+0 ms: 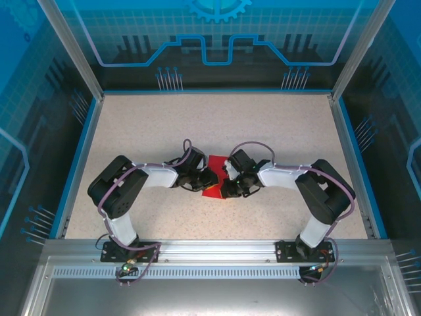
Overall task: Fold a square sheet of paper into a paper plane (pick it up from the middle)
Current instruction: Fold the triangle a second time at the center of the table.
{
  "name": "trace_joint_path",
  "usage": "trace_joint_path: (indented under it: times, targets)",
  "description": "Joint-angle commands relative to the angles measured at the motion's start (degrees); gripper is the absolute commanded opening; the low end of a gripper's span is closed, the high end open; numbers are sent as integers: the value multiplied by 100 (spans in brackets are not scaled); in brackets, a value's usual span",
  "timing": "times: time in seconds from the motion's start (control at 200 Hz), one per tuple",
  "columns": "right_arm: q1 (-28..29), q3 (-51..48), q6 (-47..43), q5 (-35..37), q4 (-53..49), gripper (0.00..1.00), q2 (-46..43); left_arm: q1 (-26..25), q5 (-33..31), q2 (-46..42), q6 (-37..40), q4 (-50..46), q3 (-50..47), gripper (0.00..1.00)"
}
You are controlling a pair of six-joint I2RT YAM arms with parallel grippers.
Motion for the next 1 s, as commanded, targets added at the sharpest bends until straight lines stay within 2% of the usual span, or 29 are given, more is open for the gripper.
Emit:
trace_joint_path:
  times: [0.0,0.435,0.725,0.995]
  targets:
    - [80,130,-9,-79,-169,8,-263,-33,-285,134,-22,-430,-137,18]
    - [357,730,-47,683,-519,8,192,-37,-280,137,-120,-492,-98,18]
    - [354,559,-78,858,-549,5,400,-32,-302,128,-180,-505,-120,14]
    - [217,263,-252,856,-819,5,54,-37,-438,149,-184,-686,-79,13]
